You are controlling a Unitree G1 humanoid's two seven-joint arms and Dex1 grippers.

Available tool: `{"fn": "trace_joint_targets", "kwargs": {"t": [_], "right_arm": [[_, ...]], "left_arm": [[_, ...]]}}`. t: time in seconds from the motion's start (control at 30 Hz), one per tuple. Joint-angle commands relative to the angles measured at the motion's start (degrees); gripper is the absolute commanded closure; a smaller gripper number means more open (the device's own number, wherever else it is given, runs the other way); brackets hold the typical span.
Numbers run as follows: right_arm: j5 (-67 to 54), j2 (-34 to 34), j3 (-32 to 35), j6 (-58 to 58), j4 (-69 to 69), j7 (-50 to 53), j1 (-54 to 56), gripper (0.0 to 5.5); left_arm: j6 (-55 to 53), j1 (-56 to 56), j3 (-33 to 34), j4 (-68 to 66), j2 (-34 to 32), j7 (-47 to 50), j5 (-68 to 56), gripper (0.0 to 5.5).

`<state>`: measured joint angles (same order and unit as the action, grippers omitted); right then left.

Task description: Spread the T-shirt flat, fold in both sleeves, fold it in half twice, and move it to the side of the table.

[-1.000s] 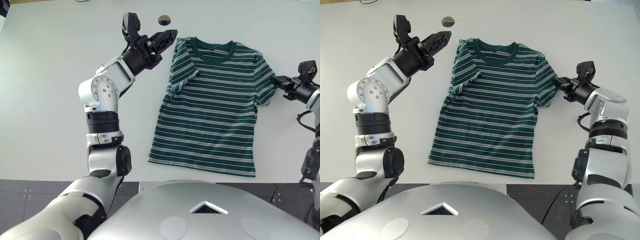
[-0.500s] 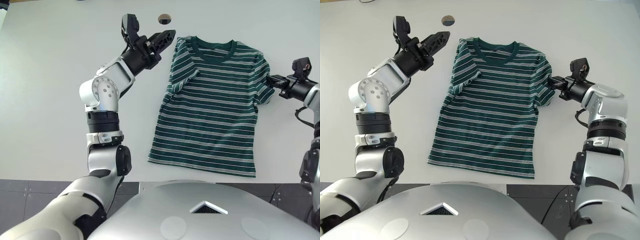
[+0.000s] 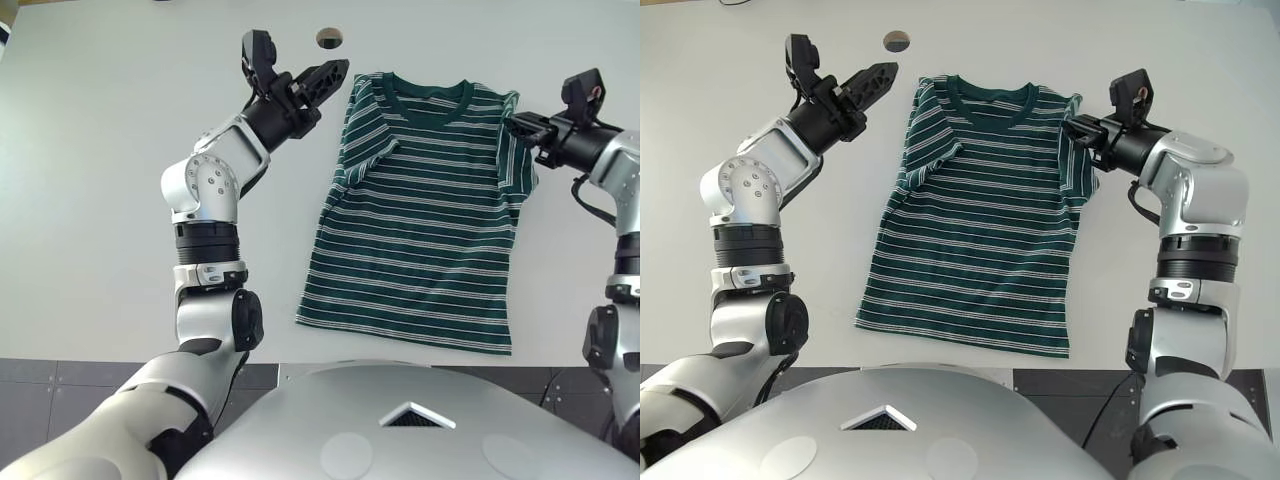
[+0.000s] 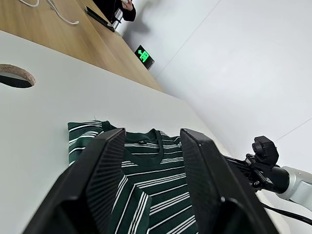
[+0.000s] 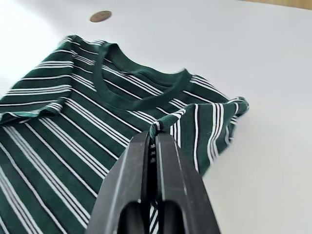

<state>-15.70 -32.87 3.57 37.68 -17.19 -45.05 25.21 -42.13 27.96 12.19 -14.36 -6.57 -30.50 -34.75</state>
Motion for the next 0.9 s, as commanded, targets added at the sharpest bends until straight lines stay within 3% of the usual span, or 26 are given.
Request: {"fn": "trace_joint_targets", "kwargs": {"t": [0.03,0.3,0.63,0.9], "right_arm": [[-0.1,3.0,-2.3,1.2,0.8,0.9,1.7,5.36],[0.7,6.8,-3.8,-0.3,-4.0,3.0,2.0,5.36],[-1.2,7.5,-3.4,1.9,2.0,3.0,0.7,3.69],[-3.9,7.1,-2.9,6.6,8.0,3.0,-1.0,3.69]], "left_arm": [[0.5,1.5,0.3,-0.4,-0.2,0.4,-0.3,3.41],[0.1,1.2,0.6,-0.3,-0.4,0.5,-0.8,3.41],[0.4,-0.3,1.5,-1.1,-0.8,0.2,-1.2,3.41],[1.2,-1.3,1.5,-2.1,-0.8,-0.1,-0.8,3.41]]}}
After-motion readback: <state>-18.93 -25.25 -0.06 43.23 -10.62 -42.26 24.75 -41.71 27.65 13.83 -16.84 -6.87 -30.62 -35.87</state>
